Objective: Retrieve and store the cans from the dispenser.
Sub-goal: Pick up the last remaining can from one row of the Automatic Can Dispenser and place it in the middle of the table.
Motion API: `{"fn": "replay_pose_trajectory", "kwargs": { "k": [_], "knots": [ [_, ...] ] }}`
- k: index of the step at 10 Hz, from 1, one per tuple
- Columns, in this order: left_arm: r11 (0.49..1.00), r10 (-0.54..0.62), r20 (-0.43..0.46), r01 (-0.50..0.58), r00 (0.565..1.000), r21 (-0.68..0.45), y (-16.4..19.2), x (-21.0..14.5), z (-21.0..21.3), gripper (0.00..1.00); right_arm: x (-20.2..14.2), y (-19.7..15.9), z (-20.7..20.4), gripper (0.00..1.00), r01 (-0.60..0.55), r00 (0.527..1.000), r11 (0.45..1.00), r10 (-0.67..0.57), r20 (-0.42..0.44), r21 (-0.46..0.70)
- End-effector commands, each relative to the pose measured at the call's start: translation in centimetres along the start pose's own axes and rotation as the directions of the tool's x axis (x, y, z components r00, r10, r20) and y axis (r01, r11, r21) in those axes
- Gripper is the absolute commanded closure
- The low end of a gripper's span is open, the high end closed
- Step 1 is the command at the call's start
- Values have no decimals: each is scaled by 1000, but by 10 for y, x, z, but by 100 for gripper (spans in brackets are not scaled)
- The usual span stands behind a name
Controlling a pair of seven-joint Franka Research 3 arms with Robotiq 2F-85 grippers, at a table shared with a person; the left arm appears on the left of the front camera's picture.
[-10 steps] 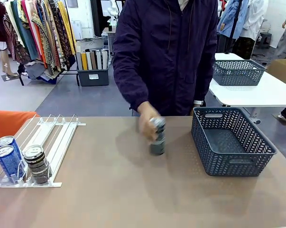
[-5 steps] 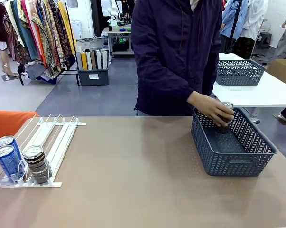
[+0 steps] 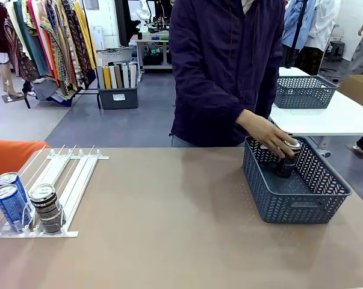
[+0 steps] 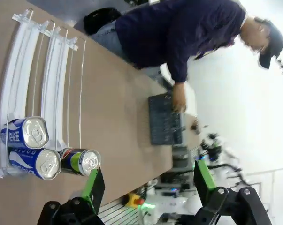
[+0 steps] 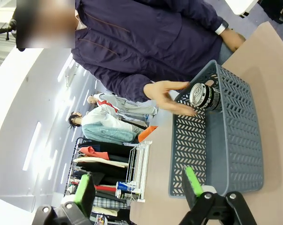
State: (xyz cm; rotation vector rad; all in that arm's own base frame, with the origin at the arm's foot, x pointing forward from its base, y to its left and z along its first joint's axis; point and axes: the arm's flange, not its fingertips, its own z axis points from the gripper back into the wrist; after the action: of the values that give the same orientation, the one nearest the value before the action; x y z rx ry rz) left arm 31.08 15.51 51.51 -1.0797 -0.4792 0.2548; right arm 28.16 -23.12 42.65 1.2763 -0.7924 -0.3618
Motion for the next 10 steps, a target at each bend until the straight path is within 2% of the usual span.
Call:
{"fn": "replay_pose_trajectory", "kwargs": {
  "k": [1,2,4,5,7,8,9,10],
  "knots": [
    [958,-101,-165,141,981,249,-41,-8,-25,0,3,4,0,0,11,1000,1000,-11,9,12],
    [906,-105,-243,193,964,377,-60,-15,-47,0,3,4,0,0,11,1000,1000,-11,9,12],
    [786,-89,-327,268,941,557,-80,-26,-92,0,3,4,0,0,11,1000,1000,-11,9,12],
    [732,-75,-375,306,924,608,-87,-33,-114,0,3,4,0,0,11,1000,1000,-11,9,12],
    [596,-70,-408,366,910,714,-100,-44,-157,0,3,4,0,0,11,1000,1000,-11,9,12],
    [570,-78,-466,423,881,704,-105,-49,-174,0,3,4,0,0,11,1000,1000,-11,9,12],
    [540,-62,-459,416,886,732,-108,-47,-185,0,3,4,0,0,11,1000,1000,-11,9,12],
    [570,-46,-448,392,893,722,-112,-42,-185,0,3,4,0,0,11,1000,1000,-11,9,12]
  ]
}}
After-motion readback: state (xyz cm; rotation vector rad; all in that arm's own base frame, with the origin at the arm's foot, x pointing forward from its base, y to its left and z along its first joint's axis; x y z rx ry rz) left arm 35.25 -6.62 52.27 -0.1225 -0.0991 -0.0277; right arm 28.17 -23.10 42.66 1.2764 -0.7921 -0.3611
